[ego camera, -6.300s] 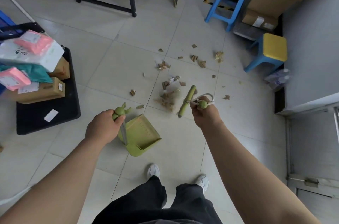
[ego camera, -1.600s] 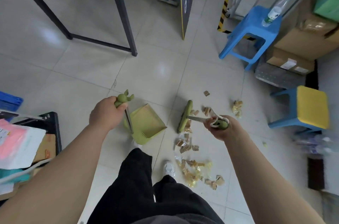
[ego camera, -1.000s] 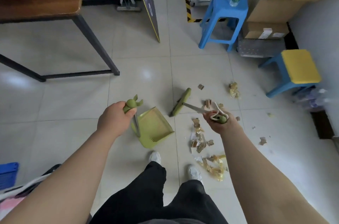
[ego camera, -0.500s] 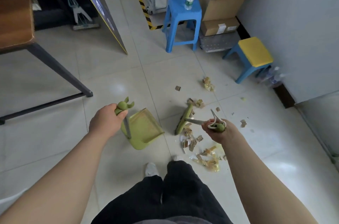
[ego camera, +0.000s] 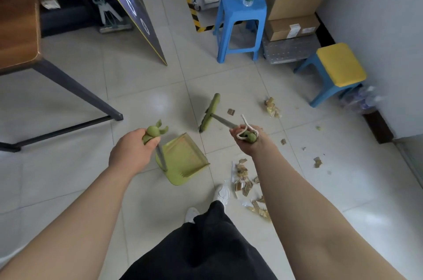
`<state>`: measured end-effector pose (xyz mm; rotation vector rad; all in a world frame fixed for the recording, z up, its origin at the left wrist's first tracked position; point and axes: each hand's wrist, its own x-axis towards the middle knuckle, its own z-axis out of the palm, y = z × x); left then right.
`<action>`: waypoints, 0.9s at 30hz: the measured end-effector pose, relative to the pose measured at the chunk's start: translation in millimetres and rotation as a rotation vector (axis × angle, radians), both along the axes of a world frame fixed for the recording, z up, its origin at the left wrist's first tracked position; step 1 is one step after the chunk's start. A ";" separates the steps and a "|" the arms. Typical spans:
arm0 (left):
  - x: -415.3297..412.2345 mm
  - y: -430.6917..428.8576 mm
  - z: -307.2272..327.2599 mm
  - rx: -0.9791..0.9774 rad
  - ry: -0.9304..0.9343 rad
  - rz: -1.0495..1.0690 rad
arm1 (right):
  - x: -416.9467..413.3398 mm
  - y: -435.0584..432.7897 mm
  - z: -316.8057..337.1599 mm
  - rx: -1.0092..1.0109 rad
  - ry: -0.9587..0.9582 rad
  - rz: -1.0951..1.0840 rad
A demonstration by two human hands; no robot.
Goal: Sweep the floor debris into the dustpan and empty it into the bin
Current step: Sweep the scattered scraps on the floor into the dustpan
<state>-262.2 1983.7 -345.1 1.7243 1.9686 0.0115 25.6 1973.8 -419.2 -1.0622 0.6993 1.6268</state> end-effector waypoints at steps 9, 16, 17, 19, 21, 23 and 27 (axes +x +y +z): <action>43.7 40.7 -4.4 -0.011 0.025 -0.018 | 67.7 35.8 -14.0 -0.163 -0.072 -0.131; 87.5 68.2 -8.1 -0.003 -0.006 -0.124 | 134.3 -20.3 3.2 -0.172 -0.024 -0.246; 94.0 71.2 -8.1 -0.002 -0.009 -0.139 | 140.3 -28.4 5.5 -0.188 -0.016 -0.243; 108.0 76.3 -7.3 -0.001 -0.014 -0.172 | 151.9 -42.8 4.4 -0.217 0.000 -0.259; 122.5 81.2 -7.3 -0.003 -0.019 -0.214 | 158.8 -53.0 8.2 -0.222 0.019 -0.290; 136.1 86.3 -7.1 -0.001 -0.022 -0.255 | 161.6 -60.4 13.8 -0.239 0.002 -0.322; 155.2 99.7 -9.9 -0.008 -0.012 -0.329 | 156.9 -66.9 36.0 -0.175 0.029 -0.406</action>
